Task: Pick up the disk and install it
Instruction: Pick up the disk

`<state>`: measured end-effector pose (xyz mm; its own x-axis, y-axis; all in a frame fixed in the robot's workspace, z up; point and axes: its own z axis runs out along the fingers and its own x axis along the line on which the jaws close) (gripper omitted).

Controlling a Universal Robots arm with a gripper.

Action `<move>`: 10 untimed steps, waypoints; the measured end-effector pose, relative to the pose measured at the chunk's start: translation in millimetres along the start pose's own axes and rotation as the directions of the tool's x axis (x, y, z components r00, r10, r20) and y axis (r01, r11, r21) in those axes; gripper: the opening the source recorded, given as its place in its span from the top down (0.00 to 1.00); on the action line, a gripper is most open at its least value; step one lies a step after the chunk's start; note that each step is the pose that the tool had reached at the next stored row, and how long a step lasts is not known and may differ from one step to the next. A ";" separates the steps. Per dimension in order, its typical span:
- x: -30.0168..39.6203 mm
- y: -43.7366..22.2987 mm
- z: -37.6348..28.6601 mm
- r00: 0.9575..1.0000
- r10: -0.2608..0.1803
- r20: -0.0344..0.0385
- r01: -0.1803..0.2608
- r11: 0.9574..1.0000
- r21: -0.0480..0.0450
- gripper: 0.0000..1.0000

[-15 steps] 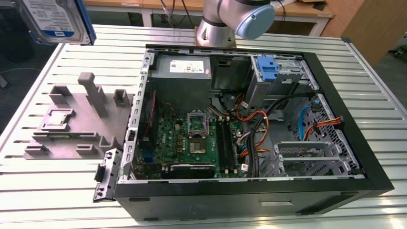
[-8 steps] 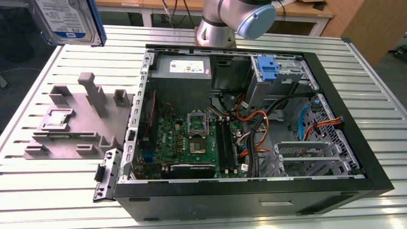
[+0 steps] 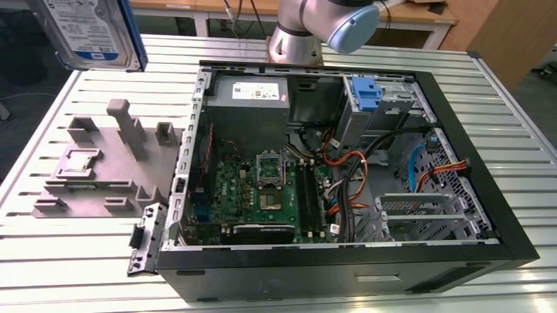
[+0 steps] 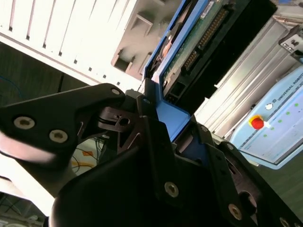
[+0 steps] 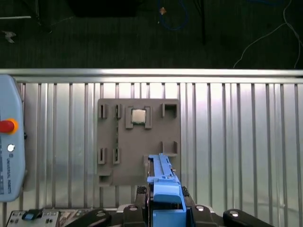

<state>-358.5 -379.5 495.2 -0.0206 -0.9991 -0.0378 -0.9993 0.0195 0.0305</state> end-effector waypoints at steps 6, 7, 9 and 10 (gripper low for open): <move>1.4 -25.3 -0.3 1.000 0.000 0.000 0.000 1.000 0.000 0.63; 2.4 -26.6 -0.4 1.000 0.000 0.000 0.000 1.000 0.000 0.63; 6.8 -27.5 -0.4 1.000 0.000 0.000 0.000 1.000 0.000 0.63; 9.6 -27.9 -0.5 1.000 0.000 0.000 0.000 1.000 0.000 0.63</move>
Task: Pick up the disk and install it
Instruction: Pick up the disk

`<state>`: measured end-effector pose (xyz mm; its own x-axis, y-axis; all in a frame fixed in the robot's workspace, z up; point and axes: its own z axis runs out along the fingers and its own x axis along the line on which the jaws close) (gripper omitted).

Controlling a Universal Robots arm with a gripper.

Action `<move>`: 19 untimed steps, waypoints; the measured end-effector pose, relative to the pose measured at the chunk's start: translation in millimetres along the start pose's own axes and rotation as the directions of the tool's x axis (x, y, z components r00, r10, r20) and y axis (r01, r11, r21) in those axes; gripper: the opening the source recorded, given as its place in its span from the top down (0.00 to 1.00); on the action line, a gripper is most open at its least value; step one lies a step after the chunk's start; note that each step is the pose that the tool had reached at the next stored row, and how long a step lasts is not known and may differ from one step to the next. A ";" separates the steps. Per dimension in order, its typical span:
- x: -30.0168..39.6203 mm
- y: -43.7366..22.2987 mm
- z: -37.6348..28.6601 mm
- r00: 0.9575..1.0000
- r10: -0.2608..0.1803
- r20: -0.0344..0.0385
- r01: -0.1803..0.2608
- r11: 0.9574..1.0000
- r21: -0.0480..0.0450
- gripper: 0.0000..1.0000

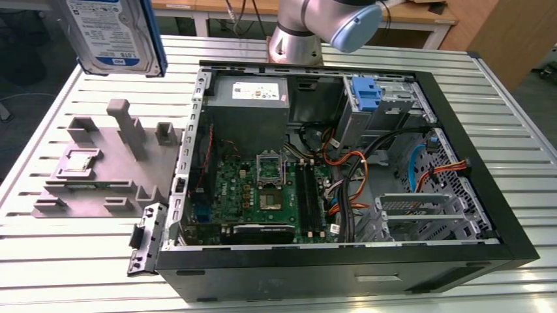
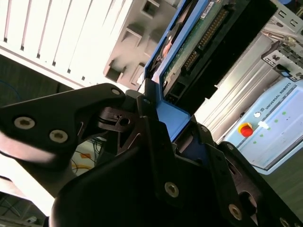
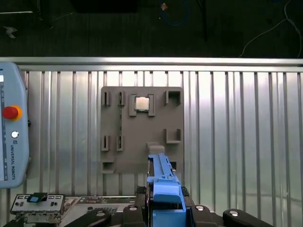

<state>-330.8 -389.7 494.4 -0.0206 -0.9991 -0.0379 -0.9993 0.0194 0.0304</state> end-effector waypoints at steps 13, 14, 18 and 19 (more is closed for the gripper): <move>9.7 -44.9 -1.1 1.000 0.000 0.000 0.000 1.000 0.000 0.63; 9.6 -48.9 -1.2 1.000 0.000 0.000 0.000 1.000 0.000 0.63; 9.3 -64.2 -1.6 1.000 0.000 0.000 0.000 1.000 0.000 0.63; 9.3 -67.0 -1.6 1.000 0.000 0.000 0.000 1.000 0.000 0.63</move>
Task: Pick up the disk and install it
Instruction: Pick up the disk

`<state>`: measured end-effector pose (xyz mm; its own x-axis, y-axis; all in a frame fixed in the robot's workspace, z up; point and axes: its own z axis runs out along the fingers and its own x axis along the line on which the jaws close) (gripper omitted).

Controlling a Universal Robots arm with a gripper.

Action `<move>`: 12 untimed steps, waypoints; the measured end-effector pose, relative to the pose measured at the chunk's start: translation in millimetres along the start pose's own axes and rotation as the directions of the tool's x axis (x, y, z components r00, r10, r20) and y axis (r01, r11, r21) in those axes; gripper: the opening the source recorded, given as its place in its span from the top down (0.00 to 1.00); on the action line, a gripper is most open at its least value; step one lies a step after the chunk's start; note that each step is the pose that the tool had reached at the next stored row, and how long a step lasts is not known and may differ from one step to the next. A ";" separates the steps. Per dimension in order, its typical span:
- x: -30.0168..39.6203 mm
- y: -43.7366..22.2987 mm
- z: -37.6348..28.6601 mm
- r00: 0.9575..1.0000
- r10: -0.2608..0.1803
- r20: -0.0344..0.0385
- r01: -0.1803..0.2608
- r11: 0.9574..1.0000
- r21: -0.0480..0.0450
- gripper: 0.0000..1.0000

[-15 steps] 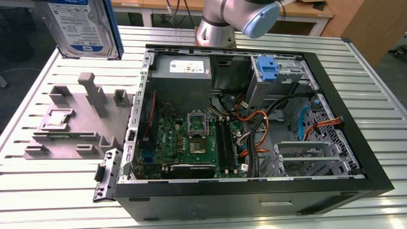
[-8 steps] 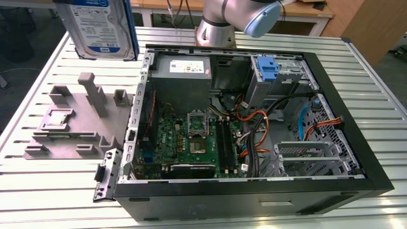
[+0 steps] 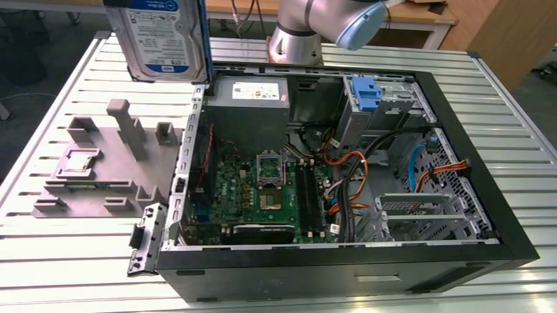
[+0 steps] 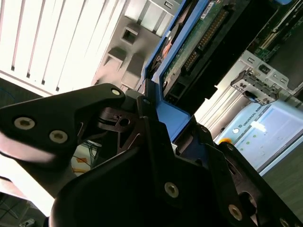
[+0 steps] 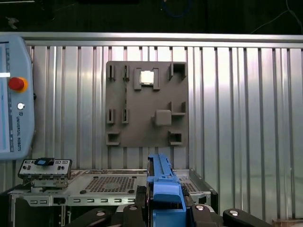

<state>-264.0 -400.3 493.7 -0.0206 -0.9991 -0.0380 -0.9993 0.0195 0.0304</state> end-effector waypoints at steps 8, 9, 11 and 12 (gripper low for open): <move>0.8 -25.7 -0.5 1.000 0.000 0.000 0.000 1.000 0.000 0.63; 2.1 -27.7 -0.4 1.000 0.000 0.000 0.000 1.000 0.000 0.63; 6.8 -30.2 0.0 1.000 0.000 0.000 0.000 1.000 0.000 0.63; 9.4 -30.8 0.3 1.000 0.000 0.000 0.000 1.000 0.000 0.63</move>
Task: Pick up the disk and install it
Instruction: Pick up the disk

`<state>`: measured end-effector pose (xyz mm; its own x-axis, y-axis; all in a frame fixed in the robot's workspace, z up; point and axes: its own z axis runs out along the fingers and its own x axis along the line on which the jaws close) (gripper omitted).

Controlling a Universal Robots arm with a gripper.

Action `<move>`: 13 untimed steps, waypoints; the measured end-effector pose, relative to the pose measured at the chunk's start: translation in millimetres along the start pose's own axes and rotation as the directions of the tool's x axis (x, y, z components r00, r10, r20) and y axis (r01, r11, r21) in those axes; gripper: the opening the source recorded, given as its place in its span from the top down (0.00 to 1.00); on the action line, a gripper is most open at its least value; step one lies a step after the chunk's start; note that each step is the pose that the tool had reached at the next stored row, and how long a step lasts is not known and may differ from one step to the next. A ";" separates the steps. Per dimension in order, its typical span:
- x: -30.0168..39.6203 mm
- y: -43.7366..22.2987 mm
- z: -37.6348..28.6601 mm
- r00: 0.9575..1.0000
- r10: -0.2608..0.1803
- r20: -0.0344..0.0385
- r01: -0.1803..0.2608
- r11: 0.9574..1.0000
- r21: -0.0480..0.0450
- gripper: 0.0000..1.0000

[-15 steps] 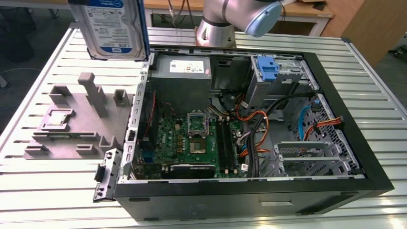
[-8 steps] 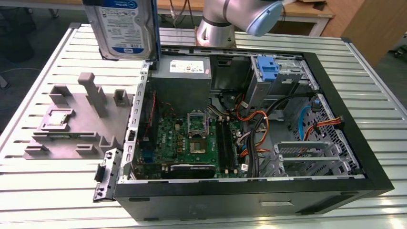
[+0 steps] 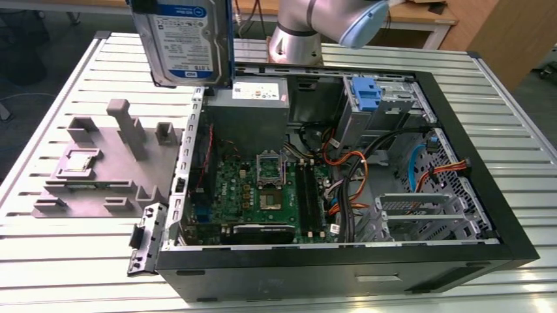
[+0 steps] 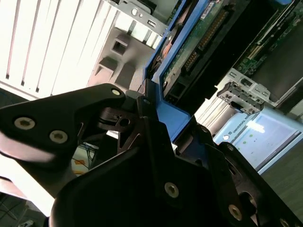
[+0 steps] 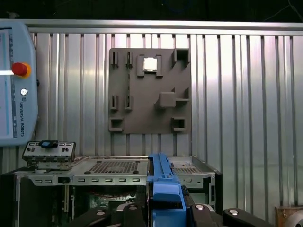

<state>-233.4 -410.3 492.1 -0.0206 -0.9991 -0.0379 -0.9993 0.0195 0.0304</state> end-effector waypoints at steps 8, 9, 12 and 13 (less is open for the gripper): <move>7.0 -25.4 6.7 1.000 0.000 0.000 0.000 1.000 0.006 0.63; 7.0 -30.0 7.7 1.000 0.000 0.000 0.000 1.000 0.007 0.63; 6.8 -41.1 9.5 1.000 0.000 0.000 0.000 1.000 0.008 0.63; 6.8 -41.1 9.7 1.000 0.000 0.000 0.000 1.000 0.008 0.63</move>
<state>-192.8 -417.5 480.9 -0.0202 -0.9991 -0.0380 -0.9996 0.0194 0.0225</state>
